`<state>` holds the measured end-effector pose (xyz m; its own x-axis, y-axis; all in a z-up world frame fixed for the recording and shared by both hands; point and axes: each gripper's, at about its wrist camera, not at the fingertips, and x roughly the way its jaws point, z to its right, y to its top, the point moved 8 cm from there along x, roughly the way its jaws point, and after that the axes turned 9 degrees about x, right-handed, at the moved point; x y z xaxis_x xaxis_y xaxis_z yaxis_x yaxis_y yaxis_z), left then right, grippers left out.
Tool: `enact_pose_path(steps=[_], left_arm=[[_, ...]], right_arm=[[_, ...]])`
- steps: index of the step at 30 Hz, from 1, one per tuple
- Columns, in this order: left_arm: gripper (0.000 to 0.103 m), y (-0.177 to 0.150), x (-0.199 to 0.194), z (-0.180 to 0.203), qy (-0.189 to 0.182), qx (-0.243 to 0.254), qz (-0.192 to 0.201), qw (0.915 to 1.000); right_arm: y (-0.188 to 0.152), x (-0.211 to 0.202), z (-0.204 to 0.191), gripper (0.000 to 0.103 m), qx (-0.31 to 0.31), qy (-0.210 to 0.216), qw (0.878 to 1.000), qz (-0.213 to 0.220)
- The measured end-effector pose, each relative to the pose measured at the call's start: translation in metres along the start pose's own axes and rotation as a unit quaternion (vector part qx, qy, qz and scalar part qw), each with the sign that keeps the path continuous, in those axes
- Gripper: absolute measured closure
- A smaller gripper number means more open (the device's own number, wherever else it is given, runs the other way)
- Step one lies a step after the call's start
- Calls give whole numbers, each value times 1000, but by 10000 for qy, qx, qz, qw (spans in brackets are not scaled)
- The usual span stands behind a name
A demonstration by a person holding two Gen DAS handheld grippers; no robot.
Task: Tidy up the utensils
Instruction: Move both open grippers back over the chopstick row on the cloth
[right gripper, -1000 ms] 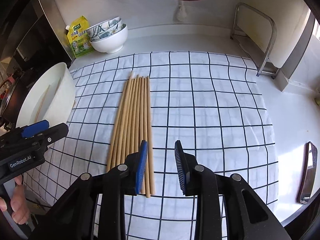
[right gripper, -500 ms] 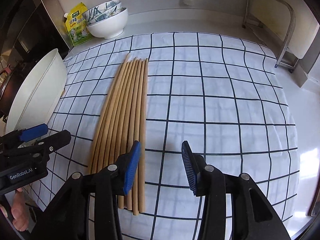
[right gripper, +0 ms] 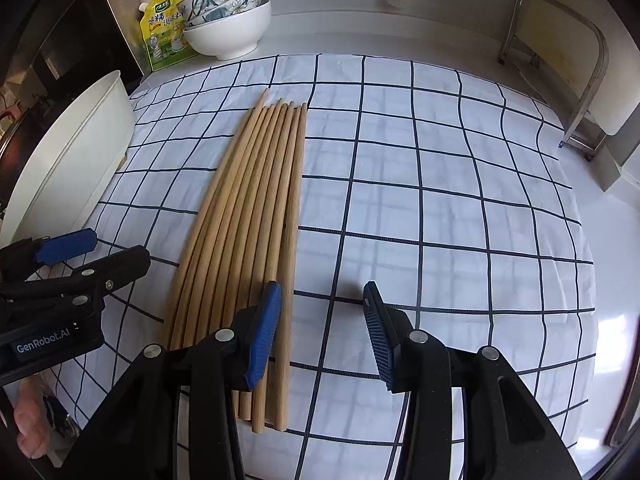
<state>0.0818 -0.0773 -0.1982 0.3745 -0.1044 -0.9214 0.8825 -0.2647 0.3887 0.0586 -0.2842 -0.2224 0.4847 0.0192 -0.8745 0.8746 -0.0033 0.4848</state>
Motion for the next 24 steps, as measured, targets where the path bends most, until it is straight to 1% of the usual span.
enact_pose_path(steps=[9,14,18,20,22,24], left_arm=[[28,4,9,14,-46,62,-13,10000],[28,6,17,20,21,109,-57,9999],[25,5,20,18,167,137,-52,9998],[25,4,21,18,174,165,-88,9997],[25,0,22,15,330,226,-146,9991],[25,-3,20,12,401,236,-128,9988]], right_arm=[[5,-2,23,62,194,-142,9997,109],[6,-4,38,62,339,-169,9992,123],[5,-6,39,62,328,-150,9993,128],[5,-5,38,62,332,-124,9993,124],[5,-5,36,62,318,-103,9994,132],[6,-5,34,62,278,-77,9995,153]])
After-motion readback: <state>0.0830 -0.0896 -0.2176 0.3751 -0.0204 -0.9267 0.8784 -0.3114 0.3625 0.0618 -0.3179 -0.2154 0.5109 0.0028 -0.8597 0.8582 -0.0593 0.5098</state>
